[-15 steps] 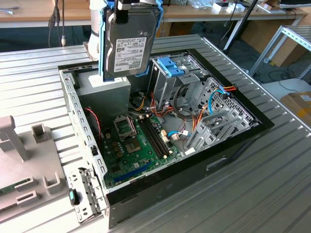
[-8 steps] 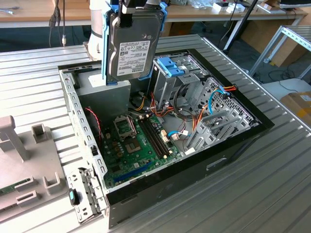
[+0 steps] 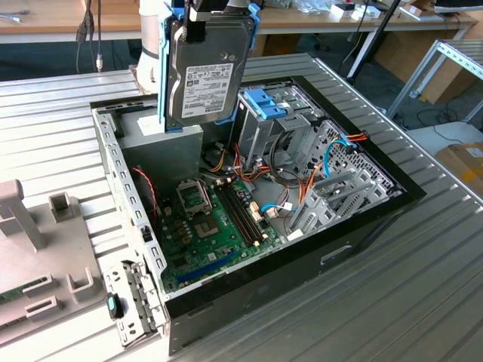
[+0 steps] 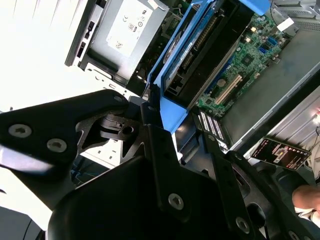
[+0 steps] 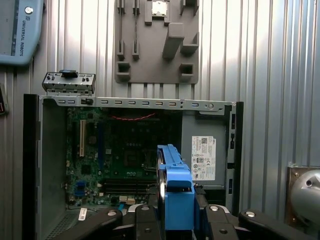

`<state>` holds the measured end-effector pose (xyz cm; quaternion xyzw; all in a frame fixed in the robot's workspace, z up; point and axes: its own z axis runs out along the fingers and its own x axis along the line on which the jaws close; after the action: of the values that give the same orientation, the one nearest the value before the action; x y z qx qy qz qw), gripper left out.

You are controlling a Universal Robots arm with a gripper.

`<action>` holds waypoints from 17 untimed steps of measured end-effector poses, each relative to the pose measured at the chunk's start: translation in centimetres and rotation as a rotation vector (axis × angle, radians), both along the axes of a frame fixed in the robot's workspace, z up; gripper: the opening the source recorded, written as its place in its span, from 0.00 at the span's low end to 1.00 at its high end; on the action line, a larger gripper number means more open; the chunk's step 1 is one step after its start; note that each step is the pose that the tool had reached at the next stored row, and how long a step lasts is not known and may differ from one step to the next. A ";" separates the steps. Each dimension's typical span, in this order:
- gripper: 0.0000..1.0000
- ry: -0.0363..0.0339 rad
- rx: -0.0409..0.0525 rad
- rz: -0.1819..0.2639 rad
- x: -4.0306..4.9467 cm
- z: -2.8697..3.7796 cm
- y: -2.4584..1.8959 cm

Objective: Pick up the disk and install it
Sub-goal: 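Pick up the disk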

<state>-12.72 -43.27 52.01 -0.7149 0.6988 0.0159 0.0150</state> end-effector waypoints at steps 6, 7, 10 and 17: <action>0.36 0.0000 -0.0001 0.000 0.36 0.00 -0.74; 0.36 -0.0001 0.0001 0.000 0.37 0.00 -0.83; 0.36 0.0000 -0.0001 0.000 0.41 0.00 -0.93; 0.36 0.0000 0.0000 0.000 0.47 0.00 -1.16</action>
<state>-12.25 -44.42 52.01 -0.7149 0.6989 0.0159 0.0150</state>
